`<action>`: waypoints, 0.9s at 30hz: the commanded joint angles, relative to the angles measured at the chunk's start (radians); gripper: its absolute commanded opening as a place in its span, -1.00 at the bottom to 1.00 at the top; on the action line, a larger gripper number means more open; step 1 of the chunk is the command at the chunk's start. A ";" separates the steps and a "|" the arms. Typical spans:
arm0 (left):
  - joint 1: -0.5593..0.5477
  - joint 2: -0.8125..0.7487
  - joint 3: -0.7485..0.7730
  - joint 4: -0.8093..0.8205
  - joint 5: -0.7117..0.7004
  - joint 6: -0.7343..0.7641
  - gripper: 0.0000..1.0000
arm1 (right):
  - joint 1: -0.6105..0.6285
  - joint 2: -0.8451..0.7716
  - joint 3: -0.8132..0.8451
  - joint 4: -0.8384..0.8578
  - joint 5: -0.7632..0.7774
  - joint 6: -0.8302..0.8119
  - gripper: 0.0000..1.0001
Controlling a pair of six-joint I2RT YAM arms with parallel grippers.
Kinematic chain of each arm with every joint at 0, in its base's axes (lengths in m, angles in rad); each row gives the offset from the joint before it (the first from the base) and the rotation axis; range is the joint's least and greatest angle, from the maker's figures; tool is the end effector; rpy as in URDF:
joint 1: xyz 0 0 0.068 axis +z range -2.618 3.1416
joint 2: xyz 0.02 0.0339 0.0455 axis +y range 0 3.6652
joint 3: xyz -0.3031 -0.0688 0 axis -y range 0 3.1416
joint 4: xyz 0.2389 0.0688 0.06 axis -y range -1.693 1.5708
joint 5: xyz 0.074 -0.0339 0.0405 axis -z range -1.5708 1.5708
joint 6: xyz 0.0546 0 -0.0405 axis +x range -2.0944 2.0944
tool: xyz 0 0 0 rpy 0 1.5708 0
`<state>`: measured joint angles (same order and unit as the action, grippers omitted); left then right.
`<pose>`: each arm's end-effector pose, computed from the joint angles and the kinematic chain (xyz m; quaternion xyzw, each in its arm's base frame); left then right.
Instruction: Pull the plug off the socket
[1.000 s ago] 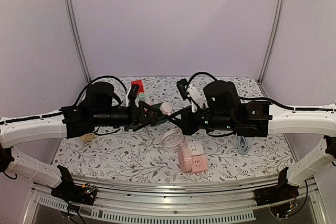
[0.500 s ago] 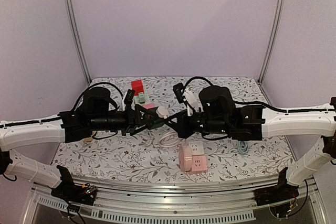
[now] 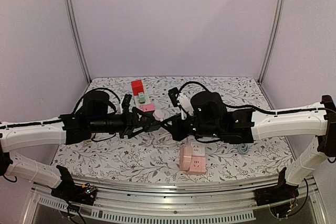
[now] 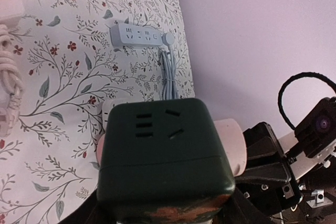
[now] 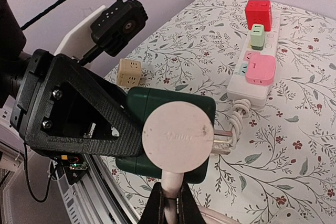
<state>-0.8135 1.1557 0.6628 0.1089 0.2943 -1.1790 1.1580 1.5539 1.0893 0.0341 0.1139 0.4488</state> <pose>0.1628 -0.1952 0.2834 -0.0684 0.8213 -0.5304 0.1986 0.1549 0.3382 0.3096 -0.2630 0.7988 0.3546 0.4086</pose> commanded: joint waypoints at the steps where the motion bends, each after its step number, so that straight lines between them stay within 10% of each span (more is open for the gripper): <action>1: 0.028 -0.052 -0.008 0.081 0.000 0.006 -0.33 | 0.001 0.022 -0.005 -0.071 0.061 0.025 -1.00; 27: 0.007 -0.035 0.022 -0.354 -0.237 0.478 -0.41 | 0.001 -0.114 0.125 -0.076 0.019 0.136 -1.00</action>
<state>-0.8276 1.1110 0.7136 -0.0193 0.2276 -0.7986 1.1717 1.5551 1.1698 -0.0830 0.0895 0.5415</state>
